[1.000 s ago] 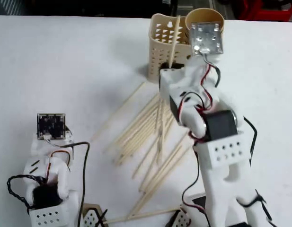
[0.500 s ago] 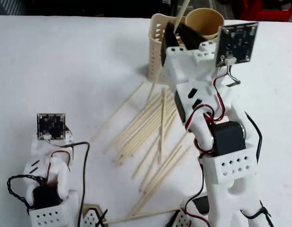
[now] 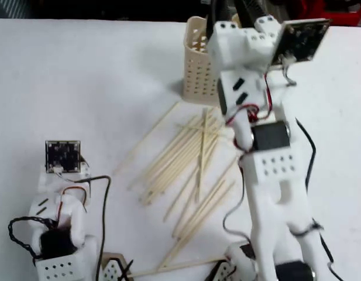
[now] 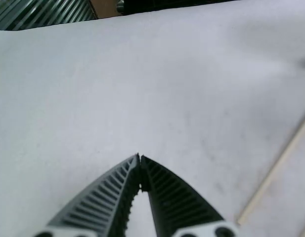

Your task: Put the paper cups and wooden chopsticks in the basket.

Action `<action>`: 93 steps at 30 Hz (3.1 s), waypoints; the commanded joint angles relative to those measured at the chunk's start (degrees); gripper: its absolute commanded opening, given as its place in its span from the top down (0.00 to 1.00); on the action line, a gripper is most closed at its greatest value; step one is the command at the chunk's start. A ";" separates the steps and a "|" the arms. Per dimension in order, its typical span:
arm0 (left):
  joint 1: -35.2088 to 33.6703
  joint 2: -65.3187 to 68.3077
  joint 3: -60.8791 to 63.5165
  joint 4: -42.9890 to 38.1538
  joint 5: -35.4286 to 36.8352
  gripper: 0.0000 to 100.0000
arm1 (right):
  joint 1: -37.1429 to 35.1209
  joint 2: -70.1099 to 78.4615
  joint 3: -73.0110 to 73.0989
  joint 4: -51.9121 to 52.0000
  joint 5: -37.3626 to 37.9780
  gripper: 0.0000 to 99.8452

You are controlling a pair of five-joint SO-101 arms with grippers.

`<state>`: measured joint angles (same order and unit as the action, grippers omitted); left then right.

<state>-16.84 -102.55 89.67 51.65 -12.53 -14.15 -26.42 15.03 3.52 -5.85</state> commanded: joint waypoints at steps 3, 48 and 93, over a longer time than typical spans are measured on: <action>-0.31 -0.92 -0.53 -1.05 0.62 0.98 | 3.56 8.92 -0.97 -13.05 1.58 0.98; -0.31 -0.92 -0.44 -0.97 0.62 0.98 | -2.24 1.10 12.40 58.68 9.05 0.79; -0.57 -1.01 -0.44 -1.05 0.53 0.98 | -4.62 40.48 7.38 55.96 -15.21 0.98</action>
<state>-16.84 -102.55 89.67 51.65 -12.53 -18.11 13.23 25.14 58.20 -21.14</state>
